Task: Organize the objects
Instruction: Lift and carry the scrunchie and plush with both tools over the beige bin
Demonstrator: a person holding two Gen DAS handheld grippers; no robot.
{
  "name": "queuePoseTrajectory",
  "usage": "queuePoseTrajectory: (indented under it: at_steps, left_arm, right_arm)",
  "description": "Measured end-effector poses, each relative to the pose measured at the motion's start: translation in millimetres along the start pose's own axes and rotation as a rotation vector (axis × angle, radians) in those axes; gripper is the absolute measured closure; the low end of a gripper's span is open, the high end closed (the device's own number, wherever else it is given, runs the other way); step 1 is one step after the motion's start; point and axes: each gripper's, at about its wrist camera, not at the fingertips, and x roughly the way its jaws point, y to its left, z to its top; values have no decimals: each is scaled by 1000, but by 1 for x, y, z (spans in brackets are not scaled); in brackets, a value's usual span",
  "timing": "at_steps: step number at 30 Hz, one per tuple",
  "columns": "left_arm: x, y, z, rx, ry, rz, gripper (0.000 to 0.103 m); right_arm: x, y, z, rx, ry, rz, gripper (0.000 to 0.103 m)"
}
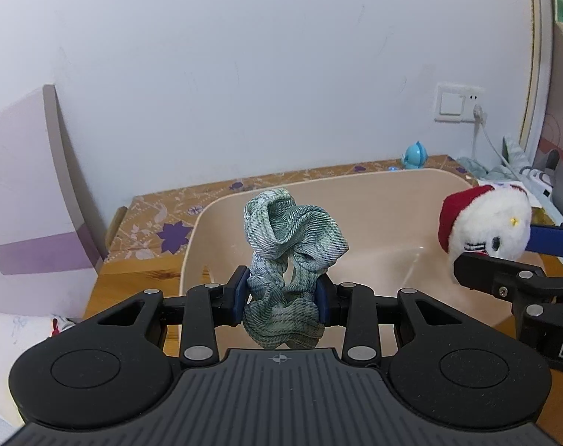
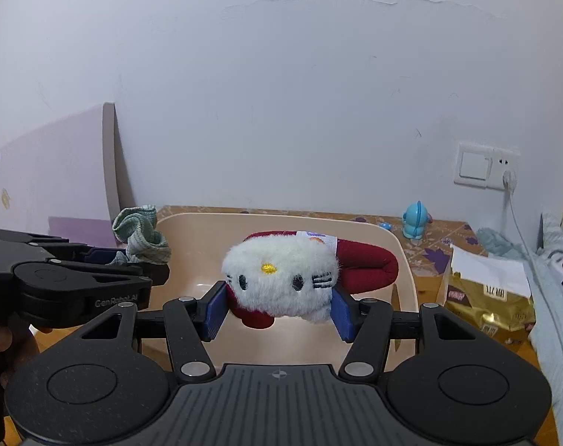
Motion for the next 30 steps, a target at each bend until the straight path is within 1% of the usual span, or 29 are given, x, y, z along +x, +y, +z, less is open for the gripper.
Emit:
queuePoseTrajectory:
  at_steps: [8,13,18,21,24,25,28,30]
  left_arm:
    - [35,0,-3,-14,87,0,66]
    - [42,1,-5,-12,107,23,66]
    - [48,7,-6,-15,133,42,66]
    - [52,9,-8,-5,149,47,65]
    - [52,8,-9,18,147,51,60]
    - [52,8,-9,16,148,47,56]
    - [50,9,-8,-7,142,47,37]
    - [46,8,-6,-15,132,50,32]
  right_arm:
    - [32,6,-1,20,65,-8,47]
    - [49,7,-9,6,120,-17,47]
    - [62,1,-18,24,178,-13,47]
    - [65,-1,-23,40,196,-8,47]
    - [65,-2,-23,46,204,-7,46]
    - [66,-2,-23,46,208,-7,46]
    - [65,-3,-22,53,213,-10,41]
    - [62,-5,-22,64,210,-9,36]
